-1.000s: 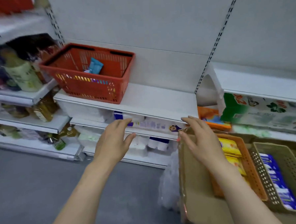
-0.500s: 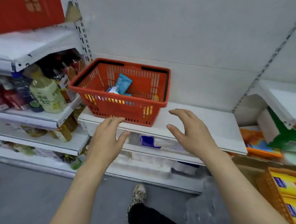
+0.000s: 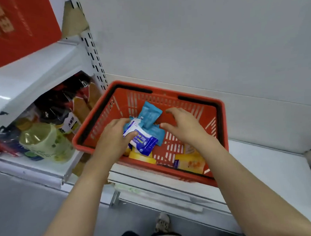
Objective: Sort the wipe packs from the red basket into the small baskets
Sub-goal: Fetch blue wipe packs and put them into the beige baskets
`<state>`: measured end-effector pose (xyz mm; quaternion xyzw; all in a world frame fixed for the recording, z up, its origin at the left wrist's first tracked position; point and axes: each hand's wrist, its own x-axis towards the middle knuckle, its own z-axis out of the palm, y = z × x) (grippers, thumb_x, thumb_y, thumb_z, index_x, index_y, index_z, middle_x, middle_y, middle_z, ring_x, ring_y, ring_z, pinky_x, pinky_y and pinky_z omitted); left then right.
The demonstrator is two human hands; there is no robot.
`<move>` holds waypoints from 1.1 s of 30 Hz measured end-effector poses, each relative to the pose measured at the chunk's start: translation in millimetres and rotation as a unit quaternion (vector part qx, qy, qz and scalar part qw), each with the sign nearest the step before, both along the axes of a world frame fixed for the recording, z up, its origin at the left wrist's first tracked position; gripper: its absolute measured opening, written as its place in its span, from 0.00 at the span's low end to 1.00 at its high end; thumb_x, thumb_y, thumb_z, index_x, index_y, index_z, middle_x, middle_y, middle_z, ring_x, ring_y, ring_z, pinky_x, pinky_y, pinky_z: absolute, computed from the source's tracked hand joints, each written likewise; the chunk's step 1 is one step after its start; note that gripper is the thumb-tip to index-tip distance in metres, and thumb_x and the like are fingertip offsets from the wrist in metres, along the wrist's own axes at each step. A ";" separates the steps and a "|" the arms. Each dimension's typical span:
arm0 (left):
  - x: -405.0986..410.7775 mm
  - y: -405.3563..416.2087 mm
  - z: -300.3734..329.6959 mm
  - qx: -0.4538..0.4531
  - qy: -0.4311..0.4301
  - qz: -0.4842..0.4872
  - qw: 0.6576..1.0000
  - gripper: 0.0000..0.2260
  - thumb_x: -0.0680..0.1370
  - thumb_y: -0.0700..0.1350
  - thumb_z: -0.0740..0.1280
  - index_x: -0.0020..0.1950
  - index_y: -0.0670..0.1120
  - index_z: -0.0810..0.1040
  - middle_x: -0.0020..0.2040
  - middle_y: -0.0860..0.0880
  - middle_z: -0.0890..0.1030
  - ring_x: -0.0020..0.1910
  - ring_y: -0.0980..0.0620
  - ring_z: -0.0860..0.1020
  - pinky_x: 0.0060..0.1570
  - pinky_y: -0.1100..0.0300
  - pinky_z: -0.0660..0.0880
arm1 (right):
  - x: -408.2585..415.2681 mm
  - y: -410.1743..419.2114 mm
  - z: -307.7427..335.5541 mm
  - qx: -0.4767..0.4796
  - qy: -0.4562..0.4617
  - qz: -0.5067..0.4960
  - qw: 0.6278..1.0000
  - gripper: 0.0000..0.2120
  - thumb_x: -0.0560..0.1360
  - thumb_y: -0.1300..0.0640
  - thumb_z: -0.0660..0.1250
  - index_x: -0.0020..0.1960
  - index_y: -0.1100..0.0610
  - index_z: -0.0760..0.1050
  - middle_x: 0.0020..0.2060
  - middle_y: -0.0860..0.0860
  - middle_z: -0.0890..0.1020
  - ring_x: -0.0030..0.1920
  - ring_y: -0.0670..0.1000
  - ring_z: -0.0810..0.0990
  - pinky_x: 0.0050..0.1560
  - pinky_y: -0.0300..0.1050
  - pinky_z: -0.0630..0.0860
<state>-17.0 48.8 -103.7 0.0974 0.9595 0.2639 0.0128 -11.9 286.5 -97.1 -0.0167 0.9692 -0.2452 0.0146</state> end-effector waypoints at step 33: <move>-134.8 -8.7 -51.3 0.127 -0.271 -0.052 0.953 0.31 0.76 0.56 0.70 0.76 0.51 0.64 0.71 0.48 0.73 0.65 0.49 0.75 0.62 0.49 0.75 | -89.1 -44.4 -79.5 -0.208 -0.070 -0.017 0.975 0.27 0.73 0.48 0.74 0.69 0.49 0.70 0.59 0.48 0.81 0.59 0.46 0.80 0.62 0.42 0.76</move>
